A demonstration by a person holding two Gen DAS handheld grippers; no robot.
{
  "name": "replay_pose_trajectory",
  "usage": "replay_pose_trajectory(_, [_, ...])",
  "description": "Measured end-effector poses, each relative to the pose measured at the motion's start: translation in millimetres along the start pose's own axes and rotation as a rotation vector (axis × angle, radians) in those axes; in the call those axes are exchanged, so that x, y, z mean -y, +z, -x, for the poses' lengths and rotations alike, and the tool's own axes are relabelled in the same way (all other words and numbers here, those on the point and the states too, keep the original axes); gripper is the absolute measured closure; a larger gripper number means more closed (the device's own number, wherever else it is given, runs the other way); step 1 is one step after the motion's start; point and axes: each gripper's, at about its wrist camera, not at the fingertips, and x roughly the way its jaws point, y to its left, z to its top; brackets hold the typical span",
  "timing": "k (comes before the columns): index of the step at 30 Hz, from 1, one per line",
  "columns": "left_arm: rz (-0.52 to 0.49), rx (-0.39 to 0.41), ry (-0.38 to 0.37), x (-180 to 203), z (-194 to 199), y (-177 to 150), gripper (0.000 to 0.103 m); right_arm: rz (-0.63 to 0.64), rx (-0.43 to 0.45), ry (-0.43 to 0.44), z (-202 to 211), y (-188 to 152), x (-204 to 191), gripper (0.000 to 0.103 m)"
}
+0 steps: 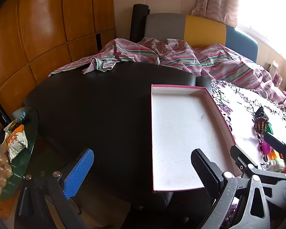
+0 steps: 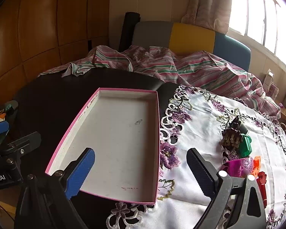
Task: Organize rigid objects
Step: 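Move both tools from the pink-rimmed tray toward the toys on the lace cloth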
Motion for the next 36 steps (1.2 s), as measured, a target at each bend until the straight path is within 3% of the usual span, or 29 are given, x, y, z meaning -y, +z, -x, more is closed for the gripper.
replay_pose_trajectory(16, [-0.049, -0.002, -0.021, 8.1, 2.4, -3.2, 0.000, 0.034, 0.035, -0.019, 11.9, 6.9, 15.1, 0.004])
replay_pose_trajectory(27, [-0.133, -0.025, -0.066, 27.9, -2.0, -4.8, 0.000, -0.044, 0.056, -0.048, 25.8, 20.2, 78.3, 0.004])
replay_pose_trajectory(31, [-0.149, -0.010, -0.125, 36.6, -0.6, -2.8, 0.000, -0.090, 0.062, -0.080, 32.7, 23.8, 118.3, 0.004])
replay_pose_trajectory(36, [-0.105, 0.025, -0.298, 46.2, 2.9, 4.1, 0.000, -0.166, 0.016, -0.172, 30.5, 19.3, 188.4, 0.000])
